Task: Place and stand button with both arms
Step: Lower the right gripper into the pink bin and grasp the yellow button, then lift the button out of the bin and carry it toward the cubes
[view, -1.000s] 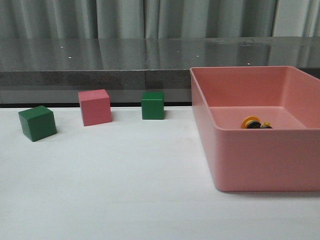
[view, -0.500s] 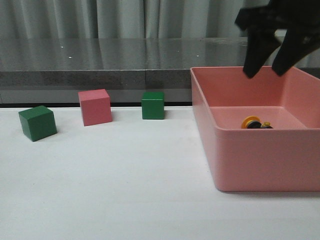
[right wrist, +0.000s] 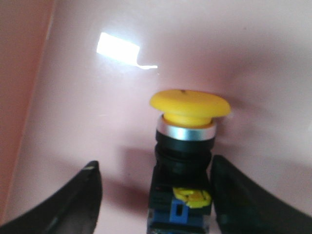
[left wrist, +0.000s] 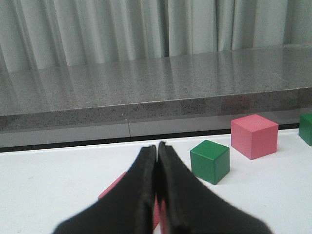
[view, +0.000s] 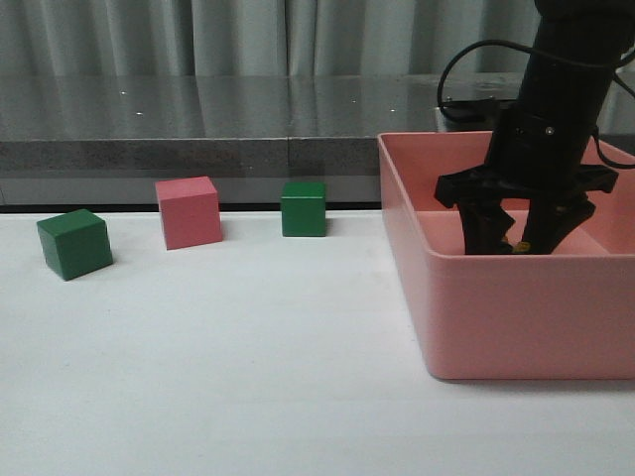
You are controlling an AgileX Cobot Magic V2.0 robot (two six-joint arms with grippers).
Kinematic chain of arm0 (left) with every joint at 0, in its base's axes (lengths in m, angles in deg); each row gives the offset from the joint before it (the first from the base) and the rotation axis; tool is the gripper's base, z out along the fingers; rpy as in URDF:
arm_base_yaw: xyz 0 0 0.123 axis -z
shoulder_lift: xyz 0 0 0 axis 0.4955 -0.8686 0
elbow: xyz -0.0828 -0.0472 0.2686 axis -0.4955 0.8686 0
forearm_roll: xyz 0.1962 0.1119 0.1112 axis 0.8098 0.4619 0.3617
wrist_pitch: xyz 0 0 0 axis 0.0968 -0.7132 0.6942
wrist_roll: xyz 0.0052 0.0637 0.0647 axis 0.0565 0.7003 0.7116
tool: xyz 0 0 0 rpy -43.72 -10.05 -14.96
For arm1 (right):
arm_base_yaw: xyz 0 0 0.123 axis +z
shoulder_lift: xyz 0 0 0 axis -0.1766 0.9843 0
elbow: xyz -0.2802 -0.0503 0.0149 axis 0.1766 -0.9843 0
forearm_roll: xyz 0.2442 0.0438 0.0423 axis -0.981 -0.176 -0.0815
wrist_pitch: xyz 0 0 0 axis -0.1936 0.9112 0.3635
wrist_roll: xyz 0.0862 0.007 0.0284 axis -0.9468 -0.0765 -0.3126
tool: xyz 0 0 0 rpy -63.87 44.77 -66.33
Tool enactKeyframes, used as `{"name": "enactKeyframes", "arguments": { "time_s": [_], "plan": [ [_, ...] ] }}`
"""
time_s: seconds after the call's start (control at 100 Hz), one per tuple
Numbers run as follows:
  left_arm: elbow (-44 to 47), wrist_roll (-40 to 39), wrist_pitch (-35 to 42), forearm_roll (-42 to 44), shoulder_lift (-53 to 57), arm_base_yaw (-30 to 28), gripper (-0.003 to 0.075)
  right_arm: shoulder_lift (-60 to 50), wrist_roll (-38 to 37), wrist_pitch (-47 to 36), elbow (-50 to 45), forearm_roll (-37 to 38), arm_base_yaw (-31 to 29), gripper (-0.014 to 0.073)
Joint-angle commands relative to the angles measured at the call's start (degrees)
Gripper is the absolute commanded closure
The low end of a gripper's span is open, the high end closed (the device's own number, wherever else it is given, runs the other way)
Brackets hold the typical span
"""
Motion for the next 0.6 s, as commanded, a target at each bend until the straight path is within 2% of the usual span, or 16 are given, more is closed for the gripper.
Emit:
{"name": "enactKeyframes", "arguments": {
  "time_s": [0.0, 0.09, 0.24, 0.49, 0.59],
  "plan": [
    [2.6, -0.5, 4.4, -0.5, -0.6, -0.1, 0.0740, -2.8, -0.4, -1.1, 2.0, 0.7, -0.2, 0.0195],
    [2.6, -0.5, 4.4, -0.5, -0.6, -0.1, 0.0740, -2.8, -0.4, -0.8, 2.0, 1.0, -0.2, 0.0330],
    [2.6, -0.5, 4.4, -0.5, -0.6, -0.1, 0.0740, -3.0, -0.4, 1.0, 2.2, 1.6, -0.2, 0.0689],
    [2.6, -0.5, 4.4, -0.5, -0.6, -0.1, 0.0740, -11.9, 0.1, 2.6, 7.1, 1.4, 2.1, 0.0669],
    [2.6, -0.5, 4.4, -0.5, -0.6, -0.1, 0.0740, -15.1, 5.2, 2.6, 11.4, -0.9, 6.2, 0.0669]
  ]
}}
